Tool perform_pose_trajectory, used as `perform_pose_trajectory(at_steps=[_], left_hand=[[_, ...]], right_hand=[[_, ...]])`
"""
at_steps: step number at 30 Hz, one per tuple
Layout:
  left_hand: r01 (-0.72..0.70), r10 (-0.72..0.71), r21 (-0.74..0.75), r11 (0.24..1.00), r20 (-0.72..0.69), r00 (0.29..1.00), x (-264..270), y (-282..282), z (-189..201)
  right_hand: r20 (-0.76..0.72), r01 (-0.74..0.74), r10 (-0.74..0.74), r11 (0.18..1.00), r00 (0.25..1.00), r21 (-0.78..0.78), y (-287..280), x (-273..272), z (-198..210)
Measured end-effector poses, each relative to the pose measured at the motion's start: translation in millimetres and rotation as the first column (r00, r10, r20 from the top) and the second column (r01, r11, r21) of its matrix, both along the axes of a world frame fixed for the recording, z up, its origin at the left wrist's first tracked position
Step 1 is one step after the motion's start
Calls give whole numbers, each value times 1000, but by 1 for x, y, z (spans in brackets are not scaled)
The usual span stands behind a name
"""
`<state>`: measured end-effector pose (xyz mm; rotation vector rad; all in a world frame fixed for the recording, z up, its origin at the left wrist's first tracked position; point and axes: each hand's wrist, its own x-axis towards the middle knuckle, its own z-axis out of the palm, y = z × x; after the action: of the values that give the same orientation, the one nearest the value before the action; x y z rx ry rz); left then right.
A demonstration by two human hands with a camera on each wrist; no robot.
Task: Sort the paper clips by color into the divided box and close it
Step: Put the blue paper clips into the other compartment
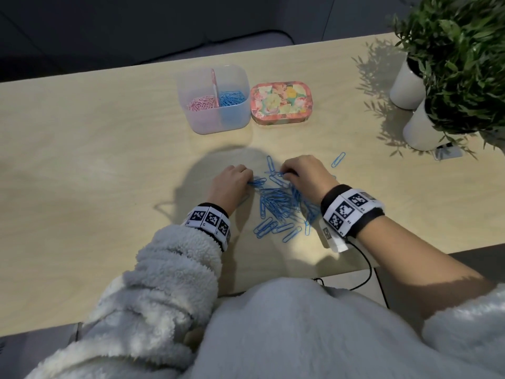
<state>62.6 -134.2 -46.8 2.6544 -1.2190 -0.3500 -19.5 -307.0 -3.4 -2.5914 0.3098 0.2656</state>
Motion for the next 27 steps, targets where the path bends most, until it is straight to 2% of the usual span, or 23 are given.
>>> perform_pose_trajectory(at_steps=[5, 10, 13, 16, 20, 23, 25, 27], left_hand=[[-58, 59, -15, 998, 43, 997, -2, 7, 2], [-190, 186, -61, 980, -63, 981, -5, 11, 10], [-238, 227, -63, 969, -152, 962, -3, 10, 16], [-310, 276, -138, 941, -223, 935, 5, 7, 26], [-411, 311, -298, 861, -331, 891, 31, -7, 52], [-465, 369, -368, 805, -304, 878, 63, -24, 76], [-489, 416, -384, 783, -262, 871, 86, -37, 87], [-509, 461, -321, 798, -218, 860, 108, -49, 93]], right_hand=[[151, 57, -64, 997, 986, 50, -15, 46, 39], [234, 186, -209, 976, 950, 115, -6, 123, 55], [207, 225, -264, 955, 942, 196, 6, 156, 54], [164, 250, -290, 941, 943, 228, 11, 171, 52], [225, 278, -407, 851, 885, 444, -3, 151, 52], [200, 352, -523, 765, 829, 539, -32, 109, 37], [115, 451, -590, 714, 799, 536, -55, 73, 17], [67, 557, -661, 678, 747, 480, -75, 39, -1]])
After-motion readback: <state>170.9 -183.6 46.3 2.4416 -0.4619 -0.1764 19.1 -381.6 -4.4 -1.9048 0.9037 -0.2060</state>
